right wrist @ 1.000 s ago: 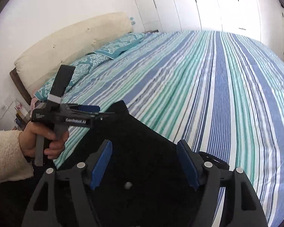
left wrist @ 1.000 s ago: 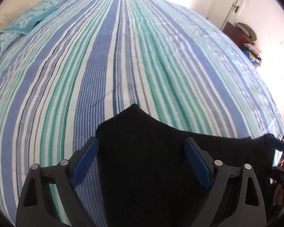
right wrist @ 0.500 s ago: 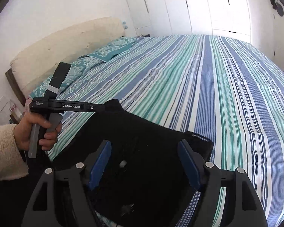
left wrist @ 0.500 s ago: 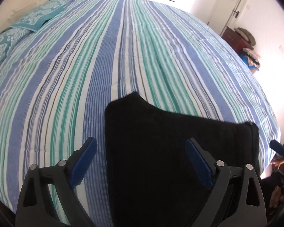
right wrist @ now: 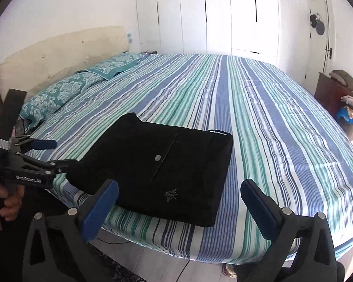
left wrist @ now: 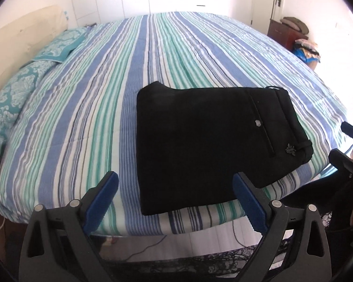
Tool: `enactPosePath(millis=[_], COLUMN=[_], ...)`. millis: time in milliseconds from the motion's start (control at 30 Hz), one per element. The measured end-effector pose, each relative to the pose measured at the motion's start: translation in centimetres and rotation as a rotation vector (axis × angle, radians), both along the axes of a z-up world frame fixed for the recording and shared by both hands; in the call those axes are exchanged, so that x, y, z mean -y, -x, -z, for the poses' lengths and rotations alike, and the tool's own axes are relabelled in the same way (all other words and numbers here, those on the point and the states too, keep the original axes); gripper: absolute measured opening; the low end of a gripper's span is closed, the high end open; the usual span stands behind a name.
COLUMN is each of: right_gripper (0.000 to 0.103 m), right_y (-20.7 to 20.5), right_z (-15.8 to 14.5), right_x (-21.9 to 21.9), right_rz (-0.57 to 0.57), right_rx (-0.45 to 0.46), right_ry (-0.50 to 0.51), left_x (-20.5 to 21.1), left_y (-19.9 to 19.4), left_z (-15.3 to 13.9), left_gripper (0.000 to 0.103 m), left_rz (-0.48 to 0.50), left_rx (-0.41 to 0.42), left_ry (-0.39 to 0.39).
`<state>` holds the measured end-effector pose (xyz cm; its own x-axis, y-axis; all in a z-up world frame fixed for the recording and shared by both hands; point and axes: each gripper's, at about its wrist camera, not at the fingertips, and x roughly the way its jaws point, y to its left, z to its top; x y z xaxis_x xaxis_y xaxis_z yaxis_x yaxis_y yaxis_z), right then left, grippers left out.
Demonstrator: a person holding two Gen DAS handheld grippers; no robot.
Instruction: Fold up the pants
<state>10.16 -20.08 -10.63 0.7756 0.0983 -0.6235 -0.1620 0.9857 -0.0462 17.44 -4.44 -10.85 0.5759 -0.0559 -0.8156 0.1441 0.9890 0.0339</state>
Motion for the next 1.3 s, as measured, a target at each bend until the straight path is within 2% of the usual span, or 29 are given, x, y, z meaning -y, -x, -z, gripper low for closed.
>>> enactPosePath(millis=[133,500,567,733,867,933,1033,1167,1300], right_gripper=[0.103,0.103,0.103,0.103,0.103,0.103,0.103,0.103,0.103], right_y=[0.0,2.1,2.6,2.6,3.2,3.0,1.6,-2.9,-8.9], right_z=[0.3,-0.8,-1.1,-0.3,-1.0,-0.8,0.1,2.0,5.5], right_x=[0.2,-0.4,-0.2,0.5,0.4,0.6,2.0,5.3,8.3], right_rz=[0.06,0.126,0.144,0.169,0.193,0.166,0.11,0.043,0.005], right_rx=[-0.015,0.075,0.09,0.053,0.114,0.082,-0.011,-0.153,-0.292], right_ry=[0.003,0.105,0.105,0.095,0.123,0.065,-0.068,-0.266,-0.406], left_x=[-1.0,-1.9,-2.1,-2.9,-2.8,-2.4,-3.1,-6.6,-9.5], left_y=[0.6,2.7,3.5,4.0,4.8,4.7,2.8,-2.8,-8.0], left_z=[0.0,-0.2,0.0,1.2,-0.2,-0.6,-0.1,2.4,5.4], left_gripper=[0.098,0.098,0.098,0.098,0.098,0.101,0.101,0.101,0.101], left_rz=[-0.027,-0.05,-0.048,-0.089,-0.097,-0.073,-0.033,-0.01,-0.042], left_rx=[0.005,0.063,0.089,0.104,0.18,0.192,0.123,-0.058,-0.149], left_ry=[-0.003,-0.032,-0.024,0.026,0.037,0.025,0.042,0.202,0.301])
